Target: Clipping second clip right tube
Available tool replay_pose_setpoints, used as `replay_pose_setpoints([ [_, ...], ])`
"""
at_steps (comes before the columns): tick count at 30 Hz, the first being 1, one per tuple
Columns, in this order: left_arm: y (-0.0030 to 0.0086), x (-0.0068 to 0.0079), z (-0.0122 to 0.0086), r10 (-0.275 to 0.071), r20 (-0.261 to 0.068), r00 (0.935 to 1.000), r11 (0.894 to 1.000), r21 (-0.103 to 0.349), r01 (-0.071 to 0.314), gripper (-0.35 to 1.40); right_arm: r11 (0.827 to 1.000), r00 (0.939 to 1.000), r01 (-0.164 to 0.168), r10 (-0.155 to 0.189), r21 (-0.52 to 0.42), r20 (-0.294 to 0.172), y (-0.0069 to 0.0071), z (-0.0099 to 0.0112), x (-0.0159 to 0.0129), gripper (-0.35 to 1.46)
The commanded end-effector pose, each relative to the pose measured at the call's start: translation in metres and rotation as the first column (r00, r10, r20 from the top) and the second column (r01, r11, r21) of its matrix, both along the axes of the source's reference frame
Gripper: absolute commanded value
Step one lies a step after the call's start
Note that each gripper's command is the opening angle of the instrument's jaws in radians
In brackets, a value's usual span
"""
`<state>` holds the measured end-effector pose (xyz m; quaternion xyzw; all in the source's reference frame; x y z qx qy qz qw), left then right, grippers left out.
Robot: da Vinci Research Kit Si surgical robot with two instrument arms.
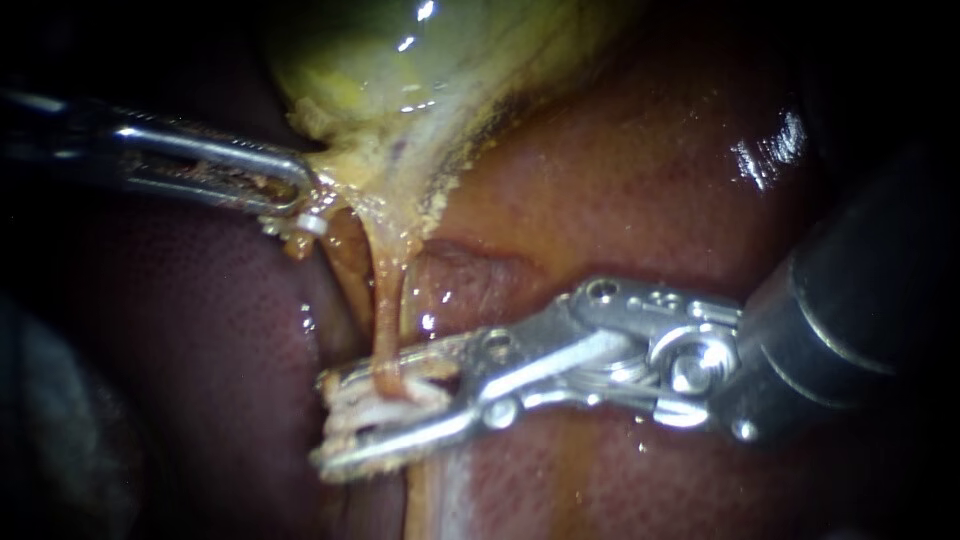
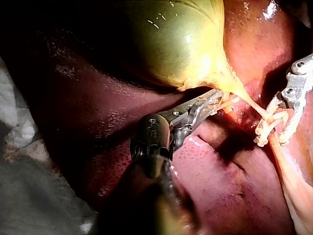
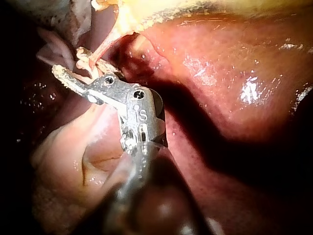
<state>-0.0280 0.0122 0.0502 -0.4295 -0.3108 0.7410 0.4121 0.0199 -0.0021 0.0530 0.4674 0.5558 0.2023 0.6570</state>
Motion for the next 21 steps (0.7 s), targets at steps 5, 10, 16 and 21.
replay_pose_setpoints([
  [5, 0.0, 0.0, 0.0, 0.0, 0.0, 1.0, 1.0, 0.0, 0.0, -0.35, 1.0, 1.0, 0.005, -0.005, 0.003, 0.007, 0.0, 0.0, -0.0001, -0.07],
  [10, 0.0, 0.0, 0.0, 0.0, 0.0, 1.0, 1.0, 0.0, 0.0, -0.35, 0.998, 0.9993, 0.011, -0.013, 0.062, 0.035, 0.0, -0.0001, -0.0006, -0.35],
  [16, 0.0, 0.0, 0.0, 0.0, 0.0, 1.0, 1.0, 0.0, 0.0, -0.35, 0.998, 0.9989, 0.014, -0.017, 0.069, 0.045, -0.0001, 0.0, -0.0007, -0.35],
  [21, 0.0001, 0.0001, 0.0002, 0.0, 0.0, 1.0, 1.0, 0.0, 0.0, -0.35, 0.998, 0.9988, 0.014, -0.017, 0.069, 0.045, -0.0001, 0.0002, -0.0007, -0.35],
])
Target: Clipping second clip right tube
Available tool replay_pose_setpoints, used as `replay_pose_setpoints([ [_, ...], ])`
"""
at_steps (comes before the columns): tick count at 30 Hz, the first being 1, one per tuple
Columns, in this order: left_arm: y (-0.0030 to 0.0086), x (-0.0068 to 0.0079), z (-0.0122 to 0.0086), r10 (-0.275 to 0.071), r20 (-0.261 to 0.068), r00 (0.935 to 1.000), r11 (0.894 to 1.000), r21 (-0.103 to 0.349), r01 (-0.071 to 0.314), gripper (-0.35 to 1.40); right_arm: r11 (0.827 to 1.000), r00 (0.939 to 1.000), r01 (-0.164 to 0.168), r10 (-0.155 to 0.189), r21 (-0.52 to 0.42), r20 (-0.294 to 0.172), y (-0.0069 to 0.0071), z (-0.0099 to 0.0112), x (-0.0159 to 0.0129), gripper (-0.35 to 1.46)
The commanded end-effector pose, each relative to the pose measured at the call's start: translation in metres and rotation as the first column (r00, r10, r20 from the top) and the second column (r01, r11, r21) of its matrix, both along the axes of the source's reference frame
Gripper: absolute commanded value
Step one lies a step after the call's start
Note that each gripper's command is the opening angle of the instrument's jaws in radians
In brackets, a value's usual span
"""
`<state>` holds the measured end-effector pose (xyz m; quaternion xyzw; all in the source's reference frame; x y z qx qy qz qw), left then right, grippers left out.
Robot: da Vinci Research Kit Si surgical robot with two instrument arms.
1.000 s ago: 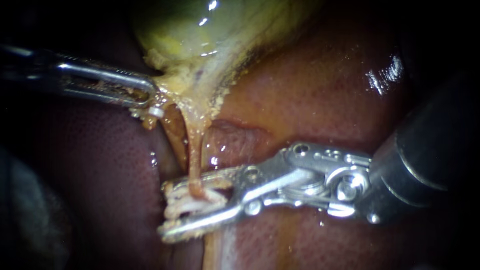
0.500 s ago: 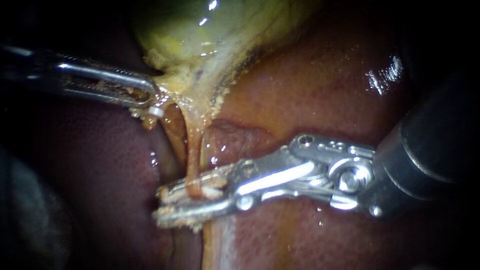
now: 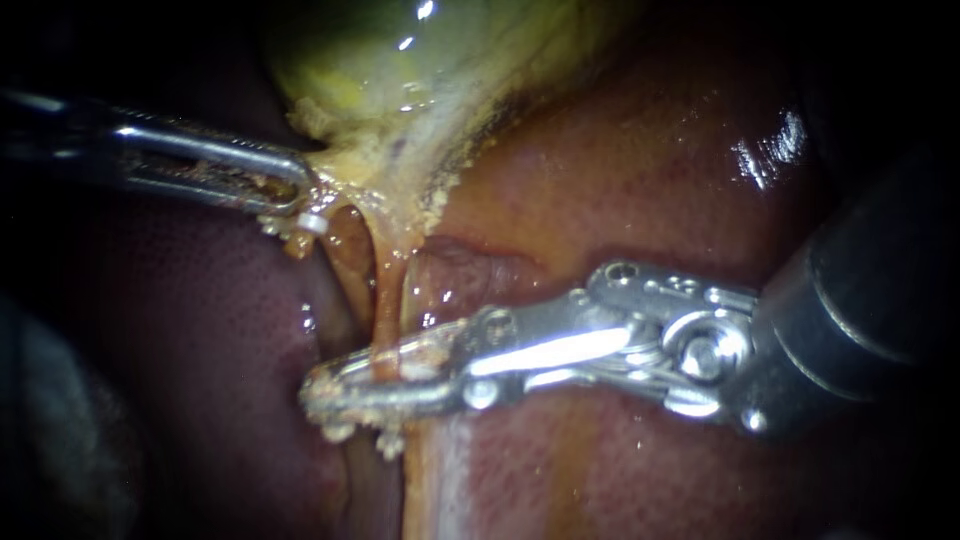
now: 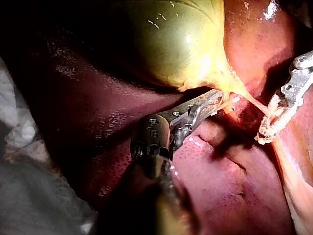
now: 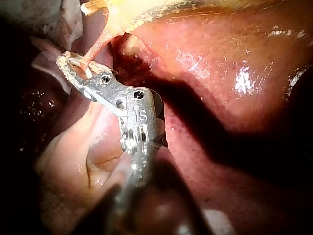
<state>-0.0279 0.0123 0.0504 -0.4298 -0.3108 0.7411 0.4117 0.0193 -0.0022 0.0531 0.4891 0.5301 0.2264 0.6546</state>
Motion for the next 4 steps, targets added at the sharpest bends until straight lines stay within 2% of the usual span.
replay_pose_setpoints([
  [1, 0.0, 0.0, 0.0001, 0.0, -0.001, 1.0, 1.0, 0.001, 0.0, -0.35, 1.0, 1.0, -0.001, 0.001, 0.0, 0.001, 0.0, 0.0001, 0.0, -0.35],
  [4, 0.0, 0.0, 0.0001, 0.0, -0.001, 1.0, 1.0, 0.001, 0.0, -0.35, 1.0, 1.0, -0.001, 0.001, -0.001, 0.001, 0.0, 0.0003, 0.0001, -0.35],
])
